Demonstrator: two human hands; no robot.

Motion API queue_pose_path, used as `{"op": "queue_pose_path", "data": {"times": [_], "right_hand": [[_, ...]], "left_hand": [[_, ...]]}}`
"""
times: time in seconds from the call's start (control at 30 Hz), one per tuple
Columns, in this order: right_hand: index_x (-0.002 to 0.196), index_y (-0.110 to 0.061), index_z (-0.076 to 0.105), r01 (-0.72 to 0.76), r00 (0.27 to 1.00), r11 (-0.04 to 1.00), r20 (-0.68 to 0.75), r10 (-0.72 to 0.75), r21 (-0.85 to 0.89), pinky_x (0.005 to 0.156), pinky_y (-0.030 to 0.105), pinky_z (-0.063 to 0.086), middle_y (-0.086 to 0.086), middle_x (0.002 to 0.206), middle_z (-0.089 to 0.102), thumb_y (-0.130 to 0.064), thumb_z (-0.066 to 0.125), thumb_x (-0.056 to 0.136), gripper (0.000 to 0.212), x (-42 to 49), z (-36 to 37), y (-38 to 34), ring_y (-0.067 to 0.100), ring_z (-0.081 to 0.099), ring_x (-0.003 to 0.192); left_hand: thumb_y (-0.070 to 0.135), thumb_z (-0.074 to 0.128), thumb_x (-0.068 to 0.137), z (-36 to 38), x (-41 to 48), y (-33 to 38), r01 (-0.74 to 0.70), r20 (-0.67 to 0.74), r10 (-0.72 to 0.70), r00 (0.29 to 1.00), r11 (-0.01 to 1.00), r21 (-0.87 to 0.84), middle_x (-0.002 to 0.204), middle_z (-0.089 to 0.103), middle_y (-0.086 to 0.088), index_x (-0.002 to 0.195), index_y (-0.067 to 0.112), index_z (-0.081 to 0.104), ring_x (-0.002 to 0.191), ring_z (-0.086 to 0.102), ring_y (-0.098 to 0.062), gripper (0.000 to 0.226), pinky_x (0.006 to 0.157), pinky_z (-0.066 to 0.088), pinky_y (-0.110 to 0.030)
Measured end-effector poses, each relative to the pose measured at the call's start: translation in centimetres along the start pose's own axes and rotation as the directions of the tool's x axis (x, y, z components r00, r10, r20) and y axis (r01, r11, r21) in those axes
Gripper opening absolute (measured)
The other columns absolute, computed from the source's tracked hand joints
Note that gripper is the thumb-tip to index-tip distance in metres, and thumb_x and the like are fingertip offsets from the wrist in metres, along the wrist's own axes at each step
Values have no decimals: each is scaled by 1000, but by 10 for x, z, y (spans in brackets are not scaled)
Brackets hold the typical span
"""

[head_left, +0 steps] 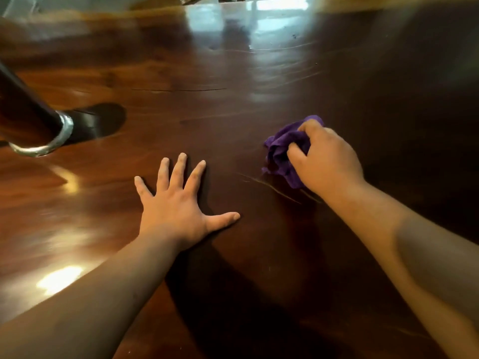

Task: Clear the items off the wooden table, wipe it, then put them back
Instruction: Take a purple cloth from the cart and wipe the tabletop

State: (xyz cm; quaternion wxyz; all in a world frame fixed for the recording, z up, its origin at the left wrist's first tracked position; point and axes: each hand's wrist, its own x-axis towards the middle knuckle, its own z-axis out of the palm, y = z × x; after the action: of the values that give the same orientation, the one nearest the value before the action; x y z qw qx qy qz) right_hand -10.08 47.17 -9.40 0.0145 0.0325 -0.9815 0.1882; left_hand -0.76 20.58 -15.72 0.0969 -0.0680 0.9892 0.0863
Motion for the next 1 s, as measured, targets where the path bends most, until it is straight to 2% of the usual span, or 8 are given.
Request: {"op": "queue_pose_path", "data": {"times": [0.13, 0.27, 0.4, 0.47, 0.57, 0.73, 0.87, 1.0], "right_hand": [[122, -28, 49, -63, 993, 981, 88, 80, -181, 54, 34, 39, 5, 99, 52, -44, 57, 98, 30, 9, 32, 2, 21, 53, 75], [124, -27, 47, -100, 991, 974, 70, 117, -202, 54, 33, 39, 9, 101, 53, -40, 56, 97, 31, 29, 47, -22, 20, 54, 73], [115, -24, 52, 118, 984, 983, 150, -96, -141, 68, 41, 42, 15, 110, 62, -35, 55, 92, 26, 32, 71, -89, 38, 65, 92], [109, -25, 52, 268, 951, 959, 182, -249, -89, 64, 40, 43, 10, 100, 63, -38, 59, 90, 24, 11, 81, -115, 31, 64, 78], [106, -29, 49, 313, 929, 949, 222, -295, -49, 58, 38, 44, 2, 90, 59, -41, 62, 90, 23, -10, 77, -110, 20, 56, 67], [93, -30, 43, 166, 968, 964, 220, -119, -208, 63, 39, 37, 11, 99, 66, -39, 59, 85, 20, -2, 44, -36, 38, 67, 87], [96, -26, 46, -36, 976, 948, 195, 101, -315, 64, 38, 40, 12, 98, 64, -38, 59, 90, 19, 33, 14, 31, 38, 64, 87], [106, -25, 50, -149, 960, 941, 185, 211, -303, 59, 40, 43, 7, 93, 56, -39, 58, 95, 19, 64, 22, 28, 29, 57, 81]], "left_hand": [[116, 15, 48, 2, 1, 1, -9, -28, 10, 1000, 1000, 21, 175, -10, 7, 163, 48, 0, 157, -24, -23, 135, 118, -11, -74], [116, 15, 50, 1, 2, 2, -17, -30, 18, 999, 999, 33, 175, -10, 5, 164, 47, 1, 157, -25, -23, 134, 118, -11, -74], [115, 18, 53, 1, 2, -1, -32, -31, 32, 999, 999, 17, 176, -8, 5, 164, 45, 5, 157, -23, -23, 132, 117, -11, -74], [114, 20, 54, 2, 3, -2, -41, -26, 41, 999, 999, 7, 176, -7, 4, 164, 44, 8, 158, -22, -24, 130, 117, -10, -75], [114, 21, 55, 3, 3, -2, -40, -35, 41, 999, 999, 7, 176, -4, 4, 164, 42, 14, 158, -19, -24, 131, 118, -9, -75], [114, 22, 54, 3, 1, 0, -25, -64, 26, 998, 999, 20, 176, 4, 2, 164, 42, 16, 160, -12, -26, 132, 118, -5, -76], [115, 20, 53, 3, 1, 0, -26, -58, 27, 998, 999, 19, 176, 0, 4, 165, 43, 11, 159, -16, -25, 133, 118, -7, -75], [115, 18, 52, 2, 1, 0, -20, -48, 20, 999, 1000, 17, 176, -5, 5, 164, 44, 7, 158, -21, -25, 133, 117, -9, -75]]}}
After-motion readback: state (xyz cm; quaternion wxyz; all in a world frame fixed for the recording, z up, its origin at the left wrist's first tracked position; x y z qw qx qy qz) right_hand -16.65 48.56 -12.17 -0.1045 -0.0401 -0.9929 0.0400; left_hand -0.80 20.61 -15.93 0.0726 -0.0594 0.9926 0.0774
